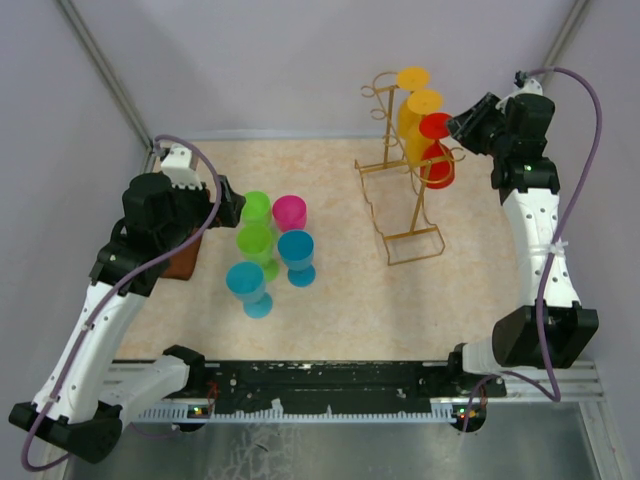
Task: Take the wine glass off the wine glass rack
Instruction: Pick up the wine glass from the wine rack.
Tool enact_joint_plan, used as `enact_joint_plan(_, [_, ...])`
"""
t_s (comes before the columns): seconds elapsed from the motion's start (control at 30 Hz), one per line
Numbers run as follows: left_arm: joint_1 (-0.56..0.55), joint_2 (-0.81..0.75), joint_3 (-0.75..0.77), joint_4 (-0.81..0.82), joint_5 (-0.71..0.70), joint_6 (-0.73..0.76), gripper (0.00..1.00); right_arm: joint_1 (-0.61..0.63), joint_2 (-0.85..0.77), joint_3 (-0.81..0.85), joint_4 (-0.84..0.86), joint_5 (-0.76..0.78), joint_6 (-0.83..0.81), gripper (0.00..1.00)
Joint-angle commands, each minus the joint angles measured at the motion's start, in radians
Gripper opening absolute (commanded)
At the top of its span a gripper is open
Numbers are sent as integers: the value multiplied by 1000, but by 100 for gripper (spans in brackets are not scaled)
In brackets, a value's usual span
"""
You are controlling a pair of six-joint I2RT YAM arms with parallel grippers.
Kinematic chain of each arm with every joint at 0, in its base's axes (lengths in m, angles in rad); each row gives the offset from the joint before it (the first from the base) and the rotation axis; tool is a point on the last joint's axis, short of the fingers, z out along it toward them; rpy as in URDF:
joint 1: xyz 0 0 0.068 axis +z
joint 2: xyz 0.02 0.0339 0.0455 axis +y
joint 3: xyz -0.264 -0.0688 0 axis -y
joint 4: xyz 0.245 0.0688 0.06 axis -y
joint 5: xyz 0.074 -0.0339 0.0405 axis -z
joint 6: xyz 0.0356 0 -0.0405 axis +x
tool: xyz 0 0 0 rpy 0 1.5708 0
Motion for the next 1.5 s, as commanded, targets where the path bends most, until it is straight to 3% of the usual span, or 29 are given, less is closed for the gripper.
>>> enact_joint_plan(0.0, [4, -9, 35, 0, 6, 16, 99, -10, 11, -1, 61, -18, 8, 28])
enact_joint_plan(0.3, [4, -6, 46, -6, 5, 20, 99, -10, 17, -13, 67, -21, 19, 29])
enact_joint_plan(0.87, [4, -7, 38, -14, -5, 1, 99, -10, -20, 12, 68, 11, 16, 0])
enact_joint_plan(1.23, [4, -5, 34, -16, -6, -9, 99, -11, -38, 17, 98, -3, 42, 0])
enact_joint_plan(1.27, [4, -4, 34, -17, -4, -11, 99, -10, -37, 17, 90, -4, 37, 2])
enact_joint_plan(1.33, [5, -5, 33, -17, -2, -10, 99, -10, -35, 16, 75, -1, 28, 21])
enact_joint_plan(1.47, [4, -7, 29, -16, -3, -9, 99, -10, -30, 14, 52, 14, 11, 29])
